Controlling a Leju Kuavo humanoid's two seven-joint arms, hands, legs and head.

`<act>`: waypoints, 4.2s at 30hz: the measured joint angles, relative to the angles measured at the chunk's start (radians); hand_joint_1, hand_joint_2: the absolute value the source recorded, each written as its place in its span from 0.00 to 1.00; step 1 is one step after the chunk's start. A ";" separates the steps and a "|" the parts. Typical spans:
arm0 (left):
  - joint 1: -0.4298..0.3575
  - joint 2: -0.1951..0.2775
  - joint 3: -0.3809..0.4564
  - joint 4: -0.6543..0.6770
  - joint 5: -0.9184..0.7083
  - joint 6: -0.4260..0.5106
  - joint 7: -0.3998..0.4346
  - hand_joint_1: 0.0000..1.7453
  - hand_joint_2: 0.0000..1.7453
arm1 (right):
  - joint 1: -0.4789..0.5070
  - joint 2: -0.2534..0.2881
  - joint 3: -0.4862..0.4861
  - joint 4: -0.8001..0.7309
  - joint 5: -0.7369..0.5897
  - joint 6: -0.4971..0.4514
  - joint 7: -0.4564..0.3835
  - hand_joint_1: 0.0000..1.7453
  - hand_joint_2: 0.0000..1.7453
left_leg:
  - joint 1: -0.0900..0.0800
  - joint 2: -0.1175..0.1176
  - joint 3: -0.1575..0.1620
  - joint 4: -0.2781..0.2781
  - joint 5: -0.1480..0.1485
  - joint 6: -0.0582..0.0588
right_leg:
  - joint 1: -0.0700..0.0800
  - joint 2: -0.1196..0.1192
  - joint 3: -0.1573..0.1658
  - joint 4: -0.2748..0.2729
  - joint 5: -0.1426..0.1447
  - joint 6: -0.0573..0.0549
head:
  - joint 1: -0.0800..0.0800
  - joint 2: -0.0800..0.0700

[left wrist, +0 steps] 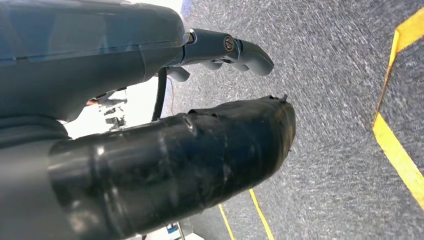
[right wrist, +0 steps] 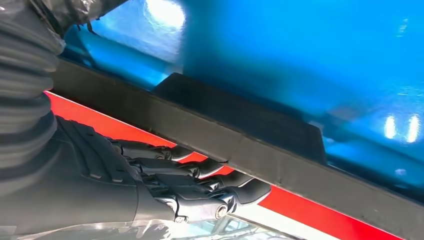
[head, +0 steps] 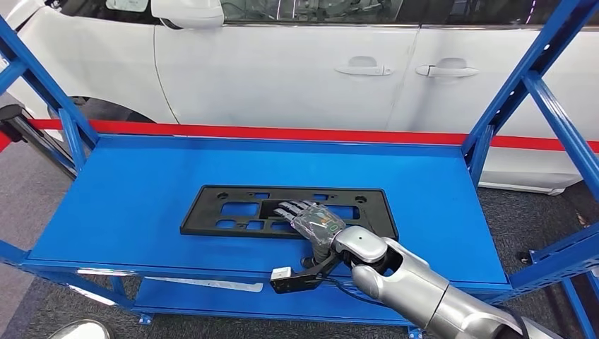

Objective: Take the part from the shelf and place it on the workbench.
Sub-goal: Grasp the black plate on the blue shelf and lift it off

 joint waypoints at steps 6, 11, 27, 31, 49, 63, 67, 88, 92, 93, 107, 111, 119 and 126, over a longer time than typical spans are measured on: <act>0.000 0.000 0.001 0.000 -0.001 0.002 -0.001 0.00 0.00 | 0.008 -0.007 0.006 0.000 0.001 -0.061 0.038 0.98 1.00 | -0.001 0.000 0.001 0.000 0.000 -0.001 | -0.001 0.000 0.001 0.000 0.000 0.000 | 0.000 0.000; 0.000 0.000 0.006 0.000 -0.002 0.003 -0.006 0.00 0.00 | 0.046 -0.006 0.005 -0.008 0.017 -0.111 0.063 0.97 1.00 | -0.002 0.000 0.001 0.000 -0.001 -0.001 | -0.002 0.000 0.002 0.000 0.000 0.000 | 0.000 0.000; 0.000 0.000 0.009 0.000 -0.011 0.002 -0.016 0.00 0.25 | 0.090 -0.003 -0.038 -0.046 0.057 -0.146 0.082 0.94 1.00 | -0.002 0.000 0.000 0.000 -0.001 -0.001 | -0.003 -0.001 0.001 0.000 -0.001 0.000 | 0.000 0.000; 0.000 0.000 0.017 0.000 0.007 -0.021 -0.028 0.00 1.00 | 0.099 -0.003 -0.052 -0.054 0.068 -0.146 0.078 1.00 1.00 | -0.002 0.000 0.000 0.000 -0.001 -0.001 | -0.003 -0.001 0.001 0.000 -0.001 0.000 | 0.000 0.000; 0.007 0.000 0.042 0.000 -0.004 0.000 -0.039 0.00 1.00 | 0.140 -0.052 -0.103 -0.212 0.002 -0.153 -0.031 1.00 1.00 | -0.002 0.003 0.001 0.001 -0.003 -0.001 | -0.003 0.002 0.001 0.000 -0.001 0.000 | 0.000 0.000; 0.003 -0.004 0.042 0.000 -0.036 0.006 -0.004 0.00 1.00 | 0.198 -0.038 -0.120 -0.388 0.060 -0.278 -0.036 1.00 1.00 | 0.007 0.009 0.003 -0.029 0.034 0.025 | -0.012 0.001 -0.042 0.091 -0.071 0.032 | 0.001 0.000; 0.003 -0.005 0.042 0.000 -0.037 0.006 -0.003 0.00 1.00 | 0.202 -0.038 -0.123 -0.395 0.066 -0.286 -0.037 1.00 1.00 | 0.007 0.010 -0.003 -0.027 0.035 0.027 | -0.018 0.000 -0.078 0.178 -0.119 0.037 | 0.001 0.000; -0.004 -0.004 0.040 0.000 -0.056 0.005 0.001 0.00 1.00 | 0.228 -0.027 -0.126 -0.460 0.174 -0.344 -0.028 1.00 1.00 | -0.011 0.007 0.025 0.030 -0.047 0.014 | -0.004 -0.011 -0.090 0.032 0.056 -0.005 | 0.002 0.000; -0.006 -0.005 0.040 0.001 -0.057 0.005 0.001 0.00 1.00 | 0.224 -0.027 -0.117 -0.468 0.211 -0.364 -0.022 1.00 1.00 | -0.007 0.010 0.004 0.005 -0.001 0.024 | -0.006 -0.010 -0.102 0.038 0.043 0.020 | 0.002 0.000; -0.006 -0.006 0.040 0.001 -0.058 0.005 0.001 0.00 1.00 | 0.223 -0.027 -0.113 -0.468 0.217 -0.368 -0.021 1.00 1.00 | -0.003 0.012 -0.008 0.001 0.014 0.030 | -0.008 -0.008 -0.112 0.070 0.000 0.025 | 0.002 0.000; -0.004 -0.007 0.039 0.001 -0.069 0.005 0.002 0.00 1.00 | 0.220 -0.027 -0.070 -0.497 0.233 -0.411 -0.009 1.00 1.00 | -0.002 0.009 -0.150 0.051 0.091 -0.013 | -0.018 -0.011 0.064 -0.006 -0.054 -0.002 | 0.002 0.000; -0.004 -0.006 0.039 0.001 -0.072 0.004 0.003 0.00 1.00 | 0.220 -0.019 -0.064 -0.498 0.227 -0.411 -0.002 1.00 1.00 | 0.002 0.006 -0.206 0.252 -0.075 -0.026 | -0.021 -0.014 0.011 -0.008 -0.009 -0.020 | 0.002 0.000; -0.006 -0.005 0.039 0.001 -0.074 0.005 0.006 0.00 1.00 | 0.222 -0.012 -0.061 -0.499 0.209 -0.410 0.012 1.00 1.00 | -0.001 -0.001 0.024 0.020 -0.029 -0.013 | -0.017 -0.014 -0.075 0.012 0.063 0.010 | 0.002 0.000; -0.007 -0.006 0.039 0.002 -0.074 0.005 0.010 0.00 1.00 | 0.226 -0.009 -0.062 -0.495 0.203 -0.407 0.020 1.00 1.00 | -0.002 0.011 -0.048 0.009 0.042 0.035 | -0.022 -0.007 -0.133 0.199 -0.111 0.040 | 0.002 0.000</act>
